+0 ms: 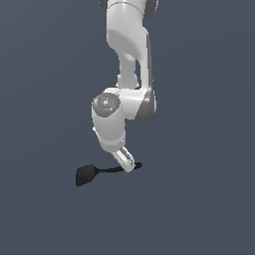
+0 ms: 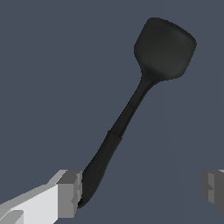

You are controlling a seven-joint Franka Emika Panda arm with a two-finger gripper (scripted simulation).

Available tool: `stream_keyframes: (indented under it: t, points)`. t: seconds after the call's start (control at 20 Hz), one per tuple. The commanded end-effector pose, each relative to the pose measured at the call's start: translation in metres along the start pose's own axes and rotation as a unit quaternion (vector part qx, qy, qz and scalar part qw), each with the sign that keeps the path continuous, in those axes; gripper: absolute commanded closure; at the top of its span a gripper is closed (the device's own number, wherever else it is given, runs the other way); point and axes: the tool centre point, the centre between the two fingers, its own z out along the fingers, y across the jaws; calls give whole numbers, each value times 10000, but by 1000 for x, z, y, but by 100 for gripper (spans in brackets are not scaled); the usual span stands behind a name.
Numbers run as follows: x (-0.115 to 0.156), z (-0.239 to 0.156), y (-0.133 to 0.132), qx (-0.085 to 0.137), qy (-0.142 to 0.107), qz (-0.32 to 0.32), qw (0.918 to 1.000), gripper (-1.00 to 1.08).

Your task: Pick up the object and move it to a goal position.

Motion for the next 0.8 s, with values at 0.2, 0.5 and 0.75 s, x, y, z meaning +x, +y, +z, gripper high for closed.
stream_keyframes:
  t: [0.2,0.5,0.75]
  points:
    - [19,20,4,-17,15,1042,9946,-92]
    - [32,33,7,-30,37,1728,9849,-92]
    - [38,40,9,-36,52,2069,9783,-92]
